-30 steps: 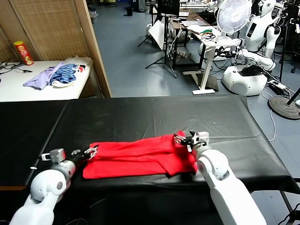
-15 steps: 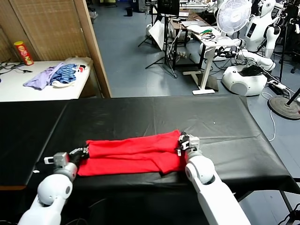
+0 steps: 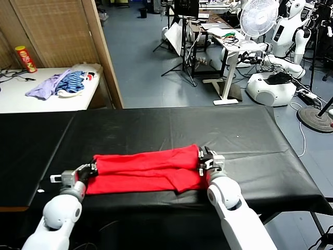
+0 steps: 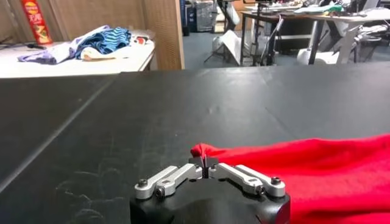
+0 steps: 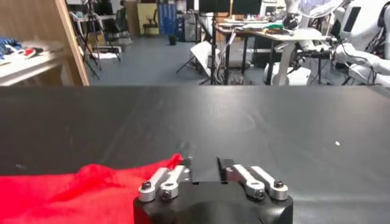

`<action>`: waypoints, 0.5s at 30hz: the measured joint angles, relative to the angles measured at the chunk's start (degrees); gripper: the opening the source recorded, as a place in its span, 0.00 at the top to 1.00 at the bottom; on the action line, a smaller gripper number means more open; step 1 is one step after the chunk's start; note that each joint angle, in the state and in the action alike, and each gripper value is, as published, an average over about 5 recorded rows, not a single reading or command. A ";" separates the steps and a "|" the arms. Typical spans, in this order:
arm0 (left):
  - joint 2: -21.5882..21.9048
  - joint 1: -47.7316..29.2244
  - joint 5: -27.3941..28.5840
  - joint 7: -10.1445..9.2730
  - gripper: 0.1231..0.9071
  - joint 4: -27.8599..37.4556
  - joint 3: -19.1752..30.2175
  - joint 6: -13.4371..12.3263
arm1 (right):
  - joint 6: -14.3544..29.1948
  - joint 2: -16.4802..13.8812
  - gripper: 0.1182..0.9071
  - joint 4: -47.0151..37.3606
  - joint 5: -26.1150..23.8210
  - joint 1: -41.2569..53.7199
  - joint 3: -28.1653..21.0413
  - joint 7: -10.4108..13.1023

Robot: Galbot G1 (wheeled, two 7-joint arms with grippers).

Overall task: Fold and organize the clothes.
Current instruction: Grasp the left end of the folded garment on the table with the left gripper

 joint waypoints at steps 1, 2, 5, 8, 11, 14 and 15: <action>0.00 0.02 0.04 0.10 0.99 -0.06 0.02 0.06 | -0.71 0.09 0.24 -0.27 0.59 0.32 -0.19 -0.32; -0.01 0.02 0.06 0.15 0.99 -0.14 0.05 0.14 | -1.47 0.21 0.19 -0.59 1.19 0.66 -0.37 -0.61; 0.00 0.00 0.09 0.23 0.99 -0.45 0.14 0.35 | -3.45 0.74 0.16 -1.79 2.67 1.82 -0.65 -0.95; 0.11 0.00 0.06 0.29 0.99 -0.73 0.17 0.51 | -4.30 1.29 0.26 -3.19 3.15 2.81 -0.72 -0.81; 0.24 0.03 0.02 0.32 0.99 -0.87 0.16 0.59 | -4.04 1.59 0.46 -4.17 2.65 3.13 -0.75 -0.63; 0.28 0.07 0.01 0.34 0.99 -0.79 0.11 0.60 | -3.26 1.77 0.67 -4.70 1.95 3.06 -0.71 -0.44; 0.29 0.08 0.01 0.35 0.99 -0.74 0.10 0.60 | -2.94 1.81 0.74 -4.81 1.76 3.00 -0.69 -0.34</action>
